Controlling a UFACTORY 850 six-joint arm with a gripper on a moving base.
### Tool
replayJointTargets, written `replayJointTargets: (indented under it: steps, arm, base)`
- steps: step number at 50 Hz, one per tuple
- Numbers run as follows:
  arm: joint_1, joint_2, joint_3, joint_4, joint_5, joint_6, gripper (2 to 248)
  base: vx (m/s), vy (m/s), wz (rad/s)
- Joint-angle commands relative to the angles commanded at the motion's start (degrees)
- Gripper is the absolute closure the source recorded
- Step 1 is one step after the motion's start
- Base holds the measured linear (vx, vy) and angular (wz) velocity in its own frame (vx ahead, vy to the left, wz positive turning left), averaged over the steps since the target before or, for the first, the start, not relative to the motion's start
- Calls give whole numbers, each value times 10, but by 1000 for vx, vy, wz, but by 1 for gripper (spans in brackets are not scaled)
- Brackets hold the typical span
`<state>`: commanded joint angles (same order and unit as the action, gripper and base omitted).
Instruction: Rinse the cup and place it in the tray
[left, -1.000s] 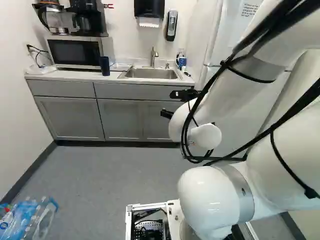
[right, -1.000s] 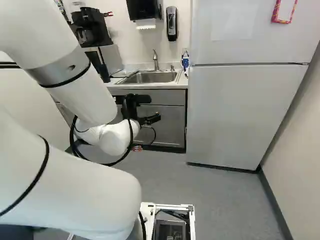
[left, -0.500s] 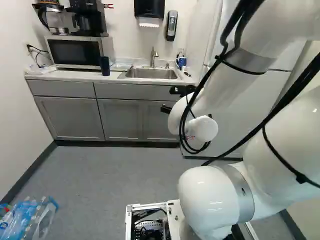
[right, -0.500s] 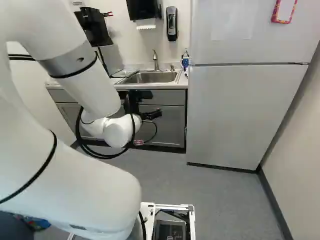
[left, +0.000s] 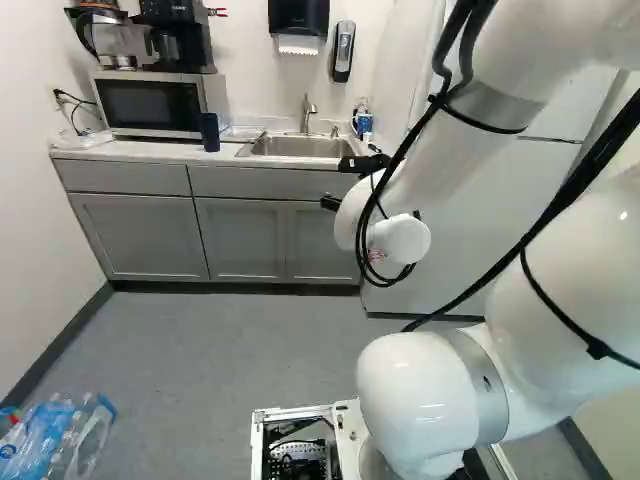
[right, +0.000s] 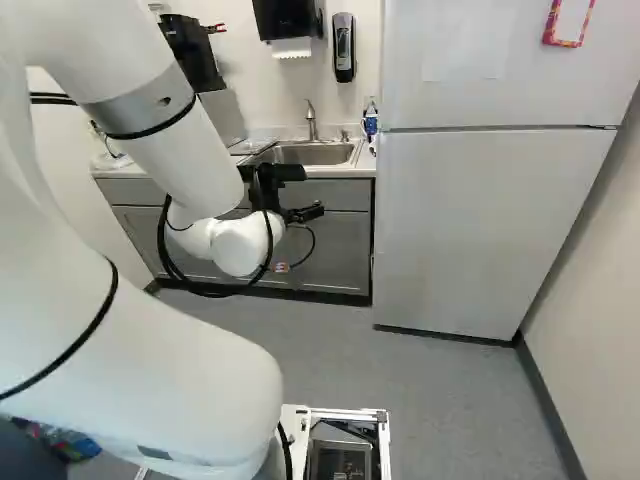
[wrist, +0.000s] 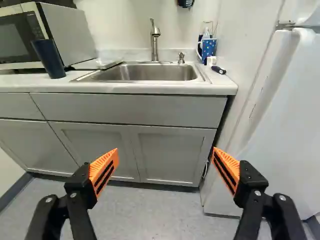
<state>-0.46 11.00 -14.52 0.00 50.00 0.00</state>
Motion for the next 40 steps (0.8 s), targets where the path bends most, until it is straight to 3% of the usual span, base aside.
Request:
replayJointTargets:
  steps: [40]
  arm:
    - [7,-20,-74,0,0,0,3]
  base:
    - [0,0,0]
